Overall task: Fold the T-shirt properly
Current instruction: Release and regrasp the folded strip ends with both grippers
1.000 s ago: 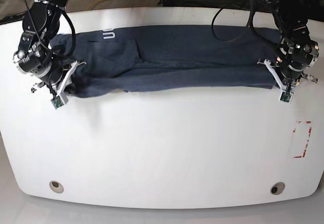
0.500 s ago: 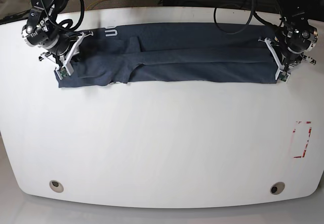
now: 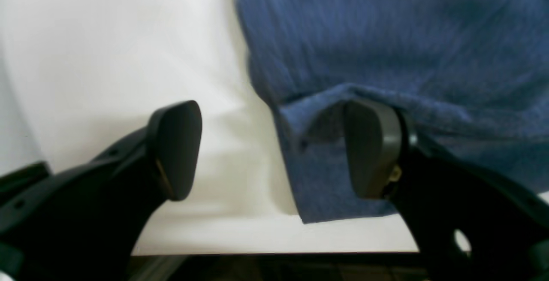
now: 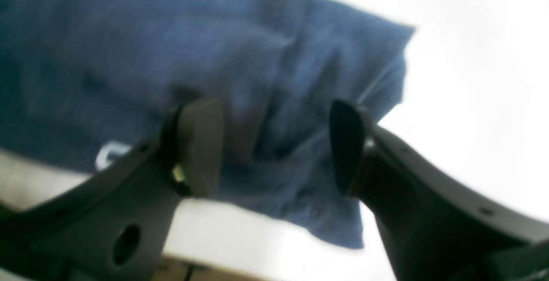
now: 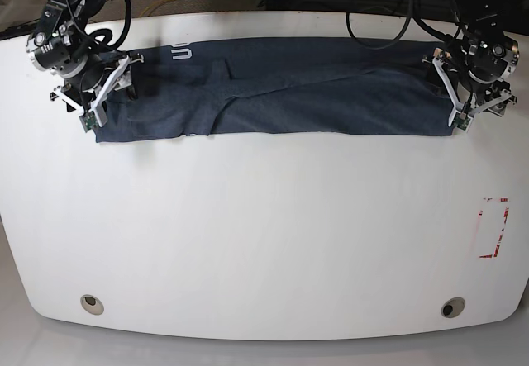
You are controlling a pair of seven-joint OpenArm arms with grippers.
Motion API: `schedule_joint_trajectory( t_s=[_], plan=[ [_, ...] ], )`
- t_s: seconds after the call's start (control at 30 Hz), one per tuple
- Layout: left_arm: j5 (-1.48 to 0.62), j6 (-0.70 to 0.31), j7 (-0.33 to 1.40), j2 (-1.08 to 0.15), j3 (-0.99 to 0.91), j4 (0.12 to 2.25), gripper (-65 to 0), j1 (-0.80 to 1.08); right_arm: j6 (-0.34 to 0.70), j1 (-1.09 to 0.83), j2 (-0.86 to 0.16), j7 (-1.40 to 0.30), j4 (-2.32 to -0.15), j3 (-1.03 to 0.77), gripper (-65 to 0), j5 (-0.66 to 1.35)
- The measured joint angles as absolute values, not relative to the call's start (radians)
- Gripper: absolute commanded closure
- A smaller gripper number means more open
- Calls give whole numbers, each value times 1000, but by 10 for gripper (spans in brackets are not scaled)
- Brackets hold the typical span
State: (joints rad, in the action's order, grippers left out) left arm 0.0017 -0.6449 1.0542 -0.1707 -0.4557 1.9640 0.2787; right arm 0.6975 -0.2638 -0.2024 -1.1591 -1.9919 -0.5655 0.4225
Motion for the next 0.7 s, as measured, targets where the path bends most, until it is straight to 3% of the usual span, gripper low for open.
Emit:
schedule_joint_trajectory(
  t_s=[0.3, 0.47, 0.7],
  plan=[
    [3, -640, 1043, -166, -347, 1899, -469, 213, 700, -110, -179, -1214, -1848, -558, -379, 489],
    [9, -641, 1050, -165, -334, 1818, -469, 221, 698, -78, -157, -1217, -1705, -558, -379, 455],
    [-20, -638, 988, -199, -345, 1726, -469, 215, 698, -89, -166, -1132, -1687, -613, -379, 303]
  ],
)
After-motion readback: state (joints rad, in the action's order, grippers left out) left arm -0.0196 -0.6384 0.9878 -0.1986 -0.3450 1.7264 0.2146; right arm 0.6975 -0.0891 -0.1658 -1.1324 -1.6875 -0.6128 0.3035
